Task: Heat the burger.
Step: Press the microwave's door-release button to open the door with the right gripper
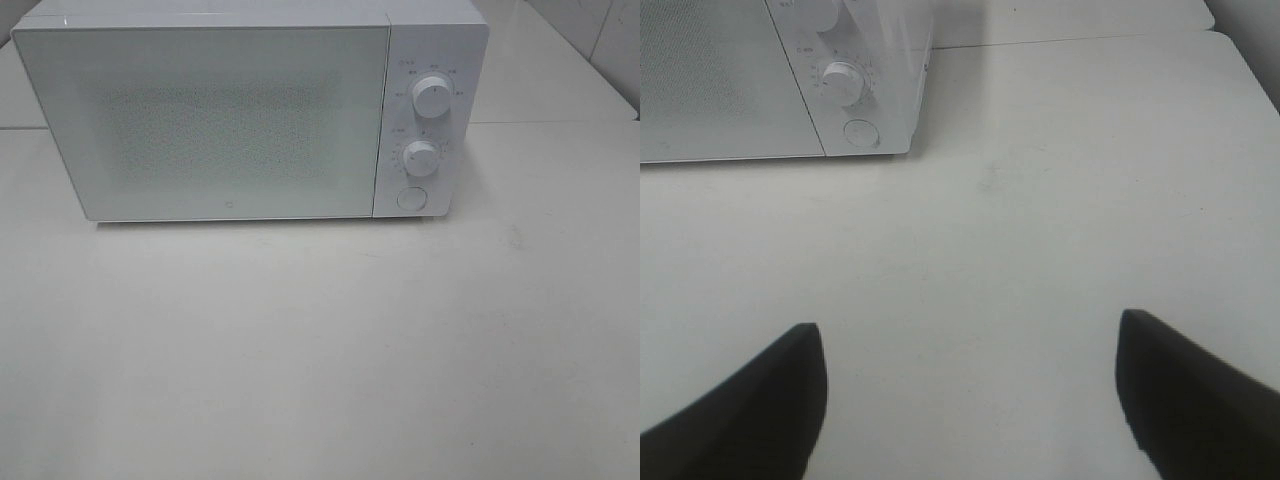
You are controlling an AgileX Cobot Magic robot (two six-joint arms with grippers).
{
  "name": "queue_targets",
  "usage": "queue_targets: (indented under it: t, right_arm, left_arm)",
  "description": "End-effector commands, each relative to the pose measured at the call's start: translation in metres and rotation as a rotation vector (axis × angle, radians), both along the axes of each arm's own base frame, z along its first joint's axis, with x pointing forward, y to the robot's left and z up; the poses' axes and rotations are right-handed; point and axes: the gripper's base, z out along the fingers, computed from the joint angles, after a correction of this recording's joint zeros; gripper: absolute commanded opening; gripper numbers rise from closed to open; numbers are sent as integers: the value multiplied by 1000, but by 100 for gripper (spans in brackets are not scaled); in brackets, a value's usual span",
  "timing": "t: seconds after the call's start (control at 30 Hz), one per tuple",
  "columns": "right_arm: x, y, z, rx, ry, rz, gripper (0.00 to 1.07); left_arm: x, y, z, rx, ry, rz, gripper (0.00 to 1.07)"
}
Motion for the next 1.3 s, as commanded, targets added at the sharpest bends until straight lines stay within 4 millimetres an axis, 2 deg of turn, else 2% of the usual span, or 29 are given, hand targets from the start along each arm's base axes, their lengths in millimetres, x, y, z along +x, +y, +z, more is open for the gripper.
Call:
queue_targets:
  t: [0.03,0.37,0.57,0.7,0.93,1.0,1.3]
  right_arm:
    - [-4,0,-1,-8,-25,-3,76]
    - [-4,0,0,-4,-30,-1,76]
    - [-4,1,16,1,-62,1,76]
    - [8,1,30,4,-88,-3,76]
    - [26,1,36,7,-80,-8,76]
    - [40,1,39,8,-76,-12,76]
    - [69,1,43,11,-82,-20,76]
  left_arm:
    - [-2,-1,1,-12,-29,-1,100]
    - [-2,-1,1,-12,-29,-1,100]
    - [-2,-1,1,-12,-29,-1,100]
    - [-2,-1,1,-12,-29,-1,100]
    - [-2,-1,1,-12,-29,-1,100]
    - [-2,-1,1,-12,-29,-1,100]
    - [-2,-1,1,-12,-29,-1,100]
